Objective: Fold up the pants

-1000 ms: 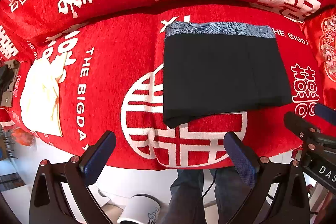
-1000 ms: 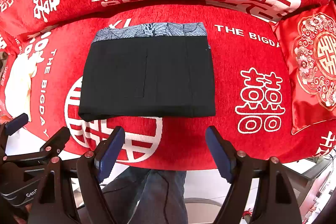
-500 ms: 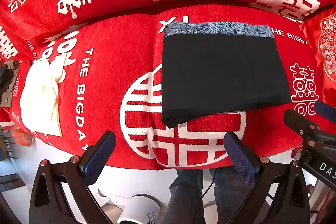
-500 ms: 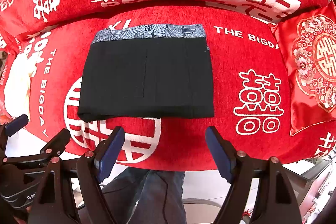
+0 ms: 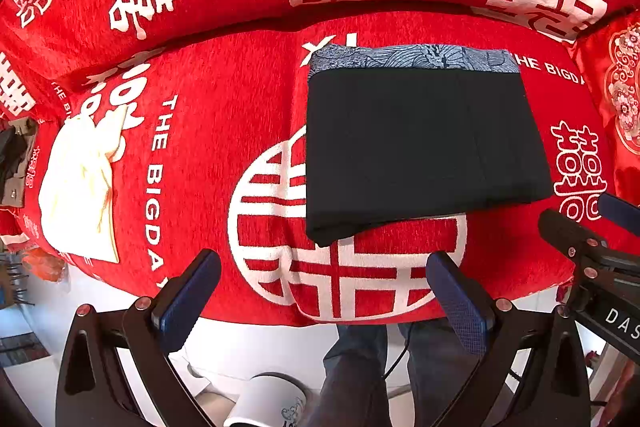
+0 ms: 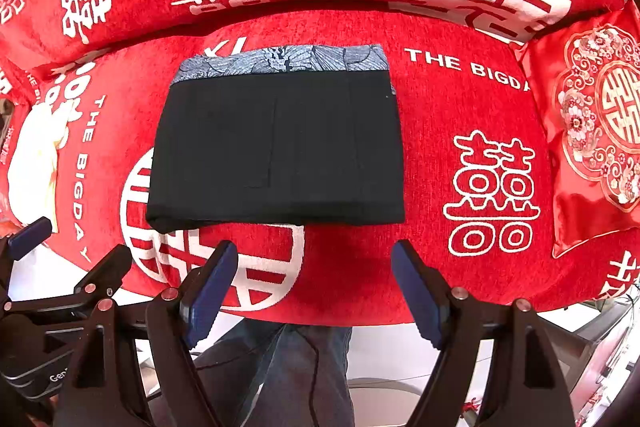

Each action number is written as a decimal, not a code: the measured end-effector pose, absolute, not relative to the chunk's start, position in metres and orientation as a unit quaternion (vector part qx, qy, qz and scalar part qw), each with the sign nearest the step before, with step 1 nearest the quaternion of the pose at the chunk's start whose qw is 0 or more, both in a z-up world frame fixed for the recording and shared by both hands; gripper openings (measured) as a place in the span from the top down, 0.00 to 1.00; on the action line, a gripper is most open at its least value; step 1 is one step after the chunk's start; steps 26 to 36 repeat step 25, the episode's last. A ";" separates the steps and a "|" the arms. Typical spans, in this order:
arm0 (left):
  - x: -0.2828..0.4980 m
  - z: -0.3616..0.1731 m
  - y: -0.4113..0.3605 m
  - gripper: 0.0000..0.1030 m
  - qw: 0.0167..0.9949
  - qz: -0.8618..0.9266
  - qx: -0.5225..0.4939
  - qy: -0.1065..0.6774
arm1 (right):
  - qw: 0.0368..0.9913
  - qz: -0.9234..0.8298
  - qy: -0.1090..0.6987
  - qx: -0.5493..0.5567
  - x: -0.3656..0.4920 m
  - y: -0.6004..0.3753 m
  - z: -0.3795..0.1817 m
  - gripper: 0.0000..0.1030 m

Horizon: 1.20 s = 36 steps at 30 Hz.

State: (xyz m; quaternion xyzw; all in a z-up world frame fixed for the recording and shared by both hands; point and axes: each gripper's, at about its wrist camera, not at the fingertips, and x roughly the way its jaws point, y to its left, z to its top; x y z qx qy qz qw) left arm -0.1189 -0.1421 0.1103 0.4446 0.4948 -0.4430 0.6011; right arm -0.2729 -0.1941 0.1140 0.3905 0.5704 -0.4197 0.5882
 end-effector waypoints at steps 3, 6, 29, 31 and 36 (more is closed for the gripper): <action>-0.121 0.110 -0.143 0.00 0.602 -0.443 0.444 0.494 | 0.587 -0.421 0.570 0.392 -0.276 -0.193 0.113 0.21; -0.122 0.111 -0.143 0.00 0.603 -0.445 0.442 0.493 | 0.585 -0.424 0.568 0.394 -0.277 -0.191 0.113 0.21; -0.126 0.111 -0.142 0.00 0.597 -0.455 0.435 0.498 | 0.580 -0.429 0.566 0.399 -0.280 -0.190 0.112 0.21; -0.126 0.111 -0.142 0.00 0.597 -0.455 0.435 0.498 | 0.580 -0.429 0.566 0.399 -0.280 -0.190 0.112 0.21; -0.126 0.111 -0.142 0.00 0.597 -0.455 0.435 0.498 | 0.580 -0.429 0.566 0.399 -0.280 -0.190 0.112 0.21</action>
